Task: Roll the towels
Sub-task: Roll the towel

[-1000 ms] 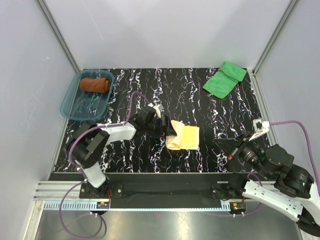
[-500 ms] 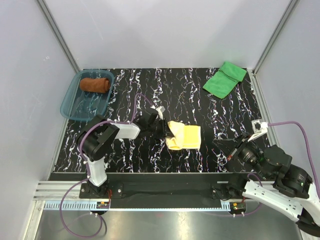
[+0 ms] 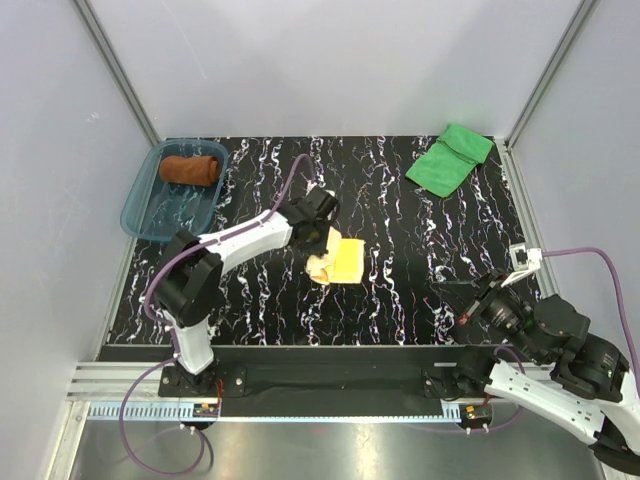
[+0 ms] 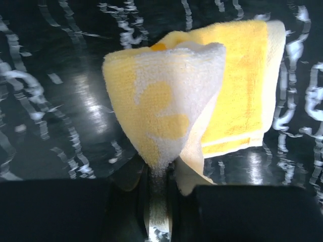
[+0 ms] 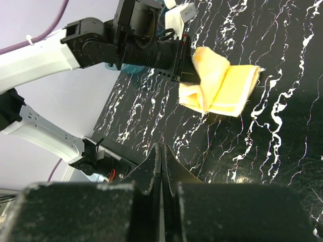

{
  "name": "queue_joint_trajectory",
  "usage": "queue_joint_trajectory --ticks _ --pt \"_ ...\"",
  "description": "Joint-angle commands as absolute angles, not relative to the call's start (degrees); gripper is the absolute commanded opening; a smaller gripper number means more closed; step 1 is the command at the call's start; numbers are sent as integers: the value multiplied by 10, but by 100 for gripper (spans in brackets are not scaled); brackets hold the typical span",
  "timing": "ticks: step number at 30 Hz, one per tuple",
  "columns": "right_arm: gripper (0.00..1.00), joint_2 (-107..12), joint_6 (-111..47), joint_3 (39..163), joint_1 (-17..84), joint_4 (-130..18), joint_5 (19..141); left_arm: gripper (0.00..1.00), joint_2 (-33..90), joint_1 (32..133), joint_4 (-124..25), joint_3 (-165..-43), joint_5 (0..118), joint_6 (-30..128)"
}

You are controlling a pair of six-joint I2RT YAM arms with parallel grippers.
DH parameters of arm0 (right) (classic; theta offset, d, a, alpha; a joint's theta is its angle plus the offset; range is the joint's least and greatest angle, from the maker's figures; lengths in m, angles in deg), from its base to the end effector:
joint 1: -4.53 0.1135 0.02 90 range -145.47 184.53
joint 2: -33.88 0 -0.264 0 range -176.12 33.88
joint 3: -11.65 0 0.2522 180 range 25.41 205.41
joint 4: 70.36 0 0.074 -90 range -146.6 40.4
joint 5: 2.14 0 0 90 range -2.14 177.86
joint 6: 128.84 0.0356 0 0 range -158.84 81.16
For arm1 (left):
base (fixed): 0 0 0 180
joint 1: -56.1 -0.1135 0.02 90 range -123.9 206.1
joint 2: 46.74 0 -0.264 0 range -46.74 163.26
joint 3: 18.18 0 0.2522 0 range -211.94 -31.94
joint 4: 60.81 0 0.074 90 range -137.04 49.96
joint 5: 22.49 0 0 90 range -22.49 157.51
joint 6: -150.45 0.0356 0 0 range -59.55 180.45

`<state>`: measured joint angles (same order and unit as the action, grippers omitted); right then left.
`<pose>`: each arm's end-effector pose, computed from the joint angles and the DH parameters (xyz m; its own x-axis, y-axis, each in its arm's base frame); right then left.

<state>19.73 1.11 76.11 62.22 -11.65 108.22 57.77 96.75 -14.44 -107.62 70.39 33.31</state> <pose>0.0272 0.0198 0.3564 -0.4505 0.4139 -0.7910 -0.4163 0.6864 0.5963 0.2910 -0.2475 0.2073 -0.8815 0.1564 -0.4456 0.2588 0.9492 -0.1788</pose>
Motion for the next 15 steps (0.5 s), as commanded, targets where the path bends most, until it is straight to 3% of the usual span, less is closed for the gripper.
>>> queue_joint_trajectory --ticks 1,8,15 --pt "0 203 15 757 619 -119 1096 12 579 1004 -20 -1117 851 369" --pt "0 207 13 760 620 -112 1095 9 757 1098 129 -1310 1049 308" --pt "0 221 17 760 620 -98 1098 10 851 1125 208 -1455 1059 265"
